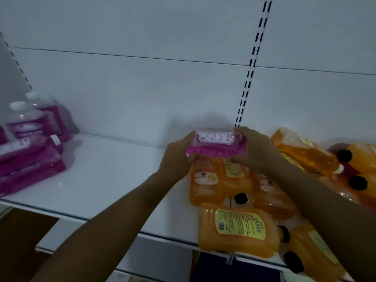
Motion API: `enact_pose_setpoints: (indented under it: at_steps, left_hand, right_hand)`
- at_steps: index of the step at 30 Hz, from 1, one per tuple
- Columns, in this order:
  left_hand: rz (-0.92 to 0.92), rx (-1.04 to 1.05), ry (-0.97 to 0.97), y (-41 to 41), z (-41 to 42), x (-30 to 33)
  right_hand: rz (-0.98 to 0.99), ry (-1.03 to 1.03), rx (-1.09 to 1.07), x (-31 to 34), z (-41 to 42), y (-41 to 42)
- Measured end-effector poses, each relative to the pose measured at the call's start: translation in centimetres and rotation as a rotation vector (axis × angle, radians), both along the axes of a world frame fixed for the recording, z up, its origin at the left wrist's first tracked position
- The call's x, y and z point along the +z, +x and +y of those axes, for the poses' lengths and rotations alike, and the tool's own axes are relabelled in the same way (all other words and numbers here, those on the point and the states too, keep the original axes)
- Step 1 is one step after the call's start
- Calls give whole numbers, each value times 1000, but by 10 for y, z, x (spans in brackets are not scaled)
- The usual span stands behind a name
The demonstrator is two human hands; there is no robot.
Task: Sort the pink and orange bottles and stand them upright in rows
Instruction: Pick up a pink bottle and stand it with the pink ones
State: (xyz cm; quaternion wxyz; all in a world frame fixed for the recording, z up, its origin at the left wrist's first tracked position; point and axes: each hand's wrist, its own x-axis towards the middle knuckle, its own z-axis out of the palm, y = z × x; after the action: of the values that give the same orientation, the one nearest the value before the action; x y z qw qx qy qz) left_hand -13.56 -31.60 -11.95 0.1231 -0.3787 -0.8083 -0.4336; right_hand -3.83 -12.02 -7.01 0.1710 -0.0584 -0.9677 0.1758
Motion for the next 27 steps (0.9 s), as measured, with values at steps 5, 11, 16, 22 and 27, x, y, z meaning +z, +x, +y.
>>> enact_pose_setpoints:
  at_steps: [5, 11, 16, 22, 27]
  left_hand:
    - [-235, 201, 67, -5, -50, 9]
    - [-528, 219, 291, 5, -117, 2]
    - [-670, 346, 418, 2, -172, -12]
    - [-608, 476, 383, -17, -215, -17]
    - [-582, 403, 302, -42, -228, -13]
  right_hand:
    - [164, -244, 102, 14, -39, -26]
    - [184, -460, 332, 19, -95, -66]
    - [217, -443, 493, 12, -153, -99]
    - [193, -496, 531, 2, -215, -144]
    - [201, -433, 542, 1, -250, -189]
